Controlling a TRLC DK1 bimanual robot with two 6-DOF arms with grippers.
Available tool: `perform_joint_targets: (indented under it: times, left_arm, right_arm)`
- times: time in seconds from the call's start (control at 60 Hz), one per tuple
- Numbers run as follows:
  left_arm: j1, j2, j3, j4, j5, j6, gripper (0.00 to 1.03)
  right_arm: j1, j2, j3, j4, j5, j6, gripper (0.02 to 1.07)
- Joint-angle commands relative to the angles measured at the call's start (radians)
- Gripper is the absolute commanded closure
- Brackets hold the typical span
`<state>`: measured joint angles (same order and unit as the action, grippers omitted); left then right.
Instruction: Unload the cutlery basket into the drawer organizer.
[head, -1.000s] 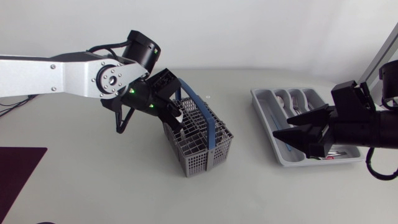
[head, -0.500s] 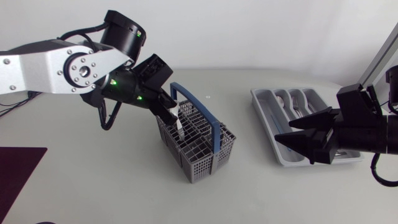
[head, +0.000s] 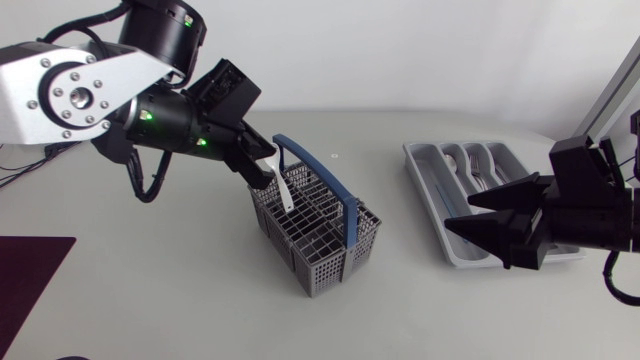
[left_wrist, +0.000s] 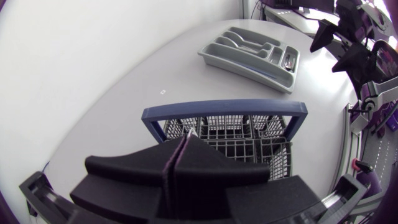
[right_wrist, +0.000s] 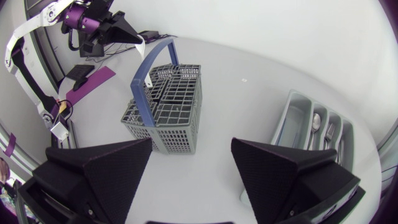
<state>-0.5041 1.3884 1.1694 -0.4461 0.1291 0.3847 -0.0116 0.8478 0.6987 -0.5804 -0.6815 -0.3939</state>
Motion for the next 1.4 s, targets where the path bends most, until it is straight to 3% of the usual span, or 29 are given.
perform_joint_targets:
  times: [0.0, 0.4, 0.55, 0.767, 0.9, 1.083, 1.3, 1.383]
  left_arm:
    - [0.010, -0.042, -0.022, -0.013, 0.006, -0.026, 0.96]
    - [0.019, -0.163, 0.027, -0.071, 0.006, -0.038, 0.96]
    - [-0.025, -0.209, 0.069, -0.134, 0.023, -0.125, 0.96]
    - [-0.102, -0.203, 0.127, -0.174, 0.066, -0.245, 0.96]
    - [-0.146, -0.141, 0.168, -0.178, 0.084, -0.290, 0.95]
    - [-0.179, -0.028, 0.203, -0.155, 0.106, -0.333, 0.95]
    - [-0.166, 0.103, 0.273, -0.132, 0.172, -0.377, 0.95]
    - [-0.152, 0.139, 0.308, -0.131, 0.198, -0.394, 0.95]
  right_arm:
    - [0.015, -0.010, -0.021, -0.019, -0.007, -0.006, 0.16]
    - [0.091, -0.118, -0.007, -0.030, 0.023, 0.013, 0.16]
    - [0.246, -0.182, 0.016, -0.007, 0.137, 0.070, 0.16]
    - [0.559, -0.181, 0.051, 0.045, 0.454, 0.152, 0.16]
    - [0.657, -0.139, 0.085, 0.071, 0.566, 0.161, 0.16]
    - [0.664, -0.055, 0.131, 0.116, 0.591, 0.156, 0.16]
    - [0.665, 0.068, 0.174, 0.195, 0.620, 0.153, 0.16]
    - [0.665, 0.129, 0.193, 0.235, 0.626, 0.155, 0.22]
